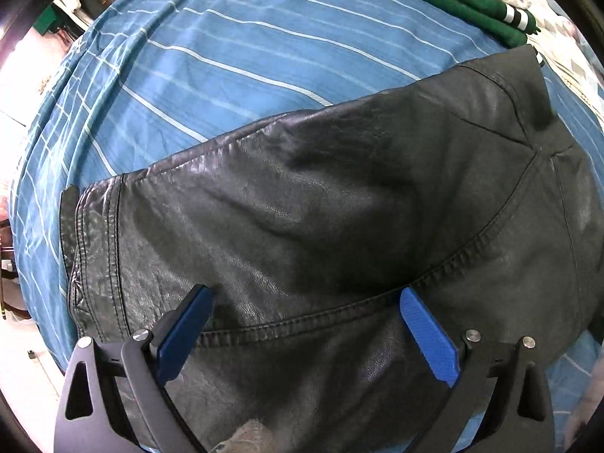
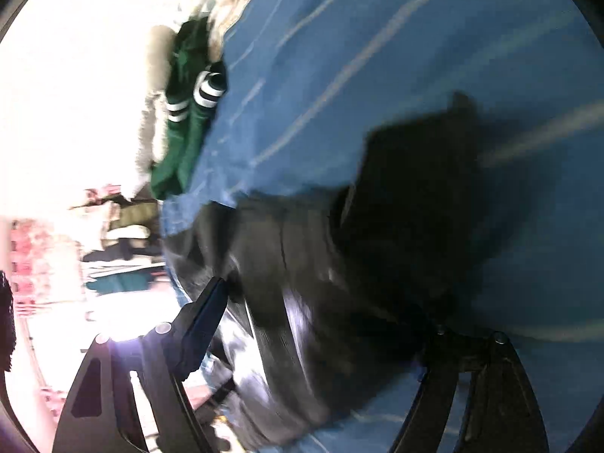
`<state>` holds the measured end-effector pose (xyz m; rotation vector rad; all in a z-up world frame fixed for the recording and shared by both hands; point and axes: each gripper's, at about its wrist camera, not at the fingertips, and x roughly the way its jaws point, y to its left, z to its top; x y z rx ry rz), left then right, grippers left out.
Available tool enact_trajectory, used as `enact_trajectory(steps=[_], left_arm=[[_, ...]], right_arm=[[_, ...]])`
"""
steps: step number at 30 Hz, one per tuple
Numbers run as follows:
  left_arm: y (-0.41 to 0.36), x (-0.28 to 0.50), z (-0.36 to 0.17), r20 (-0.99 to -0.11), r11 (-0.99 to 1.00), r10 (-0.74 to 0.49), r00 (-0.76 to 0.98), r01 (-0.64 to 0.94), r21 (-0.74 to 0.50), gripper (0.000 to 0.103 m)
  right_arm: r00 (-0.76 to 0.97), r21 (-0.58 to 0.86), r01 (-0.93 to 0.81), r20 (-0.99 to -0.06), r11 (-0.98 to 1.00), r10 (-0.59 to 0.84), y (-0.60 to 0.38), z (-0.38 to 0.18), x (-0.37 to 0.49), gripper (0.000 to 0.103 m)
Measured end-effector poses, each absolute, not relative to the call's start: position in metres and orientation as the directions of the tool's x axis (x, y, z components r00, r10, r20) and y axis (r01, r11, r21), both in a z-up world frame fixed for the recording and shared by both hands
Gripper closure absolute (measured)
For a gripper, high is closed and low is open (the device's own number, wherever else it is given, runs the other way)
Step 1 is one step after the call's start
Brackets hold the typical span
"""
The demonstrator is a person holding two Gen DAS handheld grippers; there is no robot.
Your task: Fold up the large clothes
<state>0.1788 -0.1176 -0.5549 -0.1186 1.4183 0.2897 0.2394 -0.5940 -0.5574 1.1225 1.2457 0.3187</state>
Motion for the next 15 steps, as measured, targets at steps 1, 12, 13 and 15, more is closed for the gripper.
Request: enact_trajectory(steps=[1, 12, 13, 15], left_arm=[[-0.118, 0.178, -0.554, -0.984, 0.959, 0.128, 0.125, -0.269, 0.091, 0.0], [-0.142, 0.194, -0.556, -0.979, 0.968, 0.144, 0.144, -0.225, 0.11, 0.0], [-0.142, 0.203, -0.557, -0.979, 0.971, 0.142, 0.15, -0.216, 0.107, 0.0], [-0.151, 0.213, -0.557, -0.978, 0.977, 0.13, 0.164, -0.187, 0.099, 0.0]], right_arm=[[0.353, 0.801, 0.358, -0.592, 0.48, 0.725, -0.588, -0.56, 0.243, 0.021], [0.453, 0.818, 0.326, -0.576, 0.474, 0.681, -0.568, -0.497, 0.236, 0.086], [0.475, 0.822, 0.321, -0.569, 0.471, 0.671, -0.568, -0.483, 0.231, 0.087], [0.506, 0.832, 0.311, -0.554, 0.46, 0.66, -0.569, -0.46, 0.226, 0.088]])
